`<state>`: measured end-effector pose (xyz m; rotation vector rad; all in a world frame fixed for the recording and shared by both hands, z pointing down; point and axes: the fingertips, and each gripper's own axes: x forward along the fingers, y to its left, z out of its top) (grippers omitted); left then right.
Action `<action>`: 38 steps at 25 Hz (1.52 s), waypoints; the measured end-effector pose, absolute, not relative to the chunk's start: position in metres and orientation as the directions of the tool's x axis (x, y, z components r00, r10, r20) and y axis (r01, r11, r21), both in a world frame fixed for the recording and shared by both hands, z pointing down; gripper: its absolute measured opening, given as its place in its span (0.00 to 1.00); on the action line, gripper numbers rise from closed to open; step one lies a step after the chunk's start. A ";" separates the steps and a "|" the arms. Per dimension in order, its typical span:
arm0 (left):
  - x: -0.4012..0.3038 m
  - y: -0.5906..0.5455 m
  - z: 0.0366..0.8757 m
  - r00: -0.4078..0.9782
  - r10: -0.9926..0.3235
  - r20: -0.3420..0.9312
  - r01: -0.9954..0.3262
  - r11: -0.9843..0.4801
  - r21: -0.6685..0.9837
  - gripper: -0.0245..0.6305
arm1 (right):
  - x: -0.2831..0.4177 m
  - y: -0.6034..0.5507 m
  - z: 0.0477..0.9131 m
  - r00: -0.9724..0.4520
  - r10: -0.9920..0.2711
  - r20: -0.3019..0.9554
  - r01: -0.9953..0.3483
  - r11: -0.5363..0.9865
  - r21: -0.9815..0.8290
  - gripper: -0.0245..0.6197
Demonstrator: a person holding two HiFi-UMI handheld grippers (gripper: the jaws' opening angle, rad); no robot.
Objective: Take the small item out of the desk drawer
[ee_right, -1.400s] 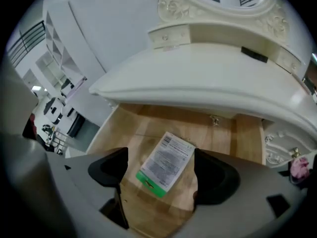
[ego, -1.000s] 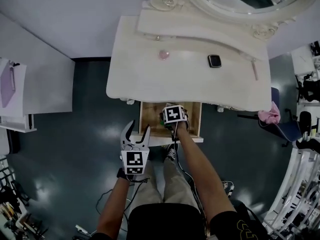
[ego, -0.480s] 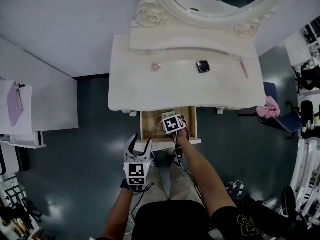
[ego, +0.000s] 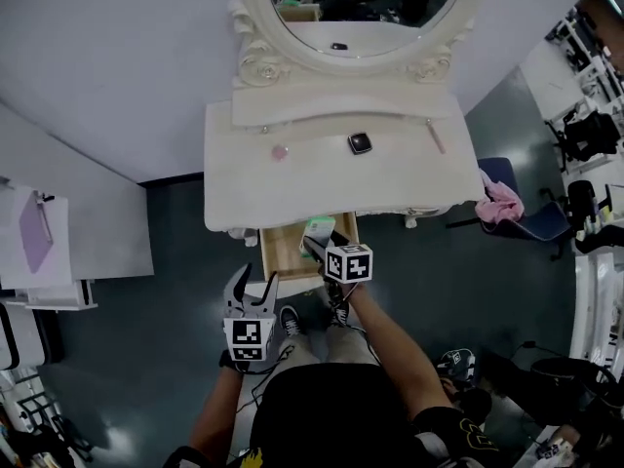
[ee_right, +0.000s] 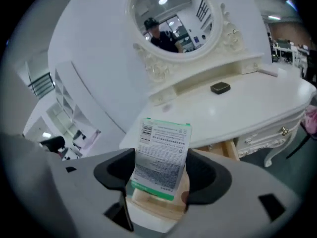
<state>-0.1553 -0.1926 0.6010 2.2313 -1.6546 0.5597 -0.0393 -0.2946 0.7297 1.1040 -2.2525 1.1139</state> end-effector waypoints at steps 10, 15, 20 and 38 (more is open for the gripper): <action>-0.134 -0.216 0.503 0.273 -0.898 0.345 -0.947 -0.313 -0.066 0.40 | 0.009 -0.303 0.522 -0.663 -0.722 0.198 -0.677 0.465 -0.570 0.56; -0.128 -0.231 0.461 0.278 -0.924 0.264 -0.951 -0.304 -0.063 0.40 | 0.032 -0.298 0.424 -0.626 -0.780 -0.010 -0.663 0.539 -0.520 0.56; -0.116 -0.243 0.421 0.286 -0.940 0.188 -0.949 -0.305 -0.078 0.40 | 0.051 -0.288 0.346 -0.597 -0.781 -0.183 -0.669 0.611 -0.424 0.56; -0.089 -0.249 0.345 0.327 -0.944 0.033 -0.934 -0.329 -0.138 0.40 | 0.093 -0.263 0.245 -0.511 -0.744 -0.431 -0.660 0.661 -0.358 0.54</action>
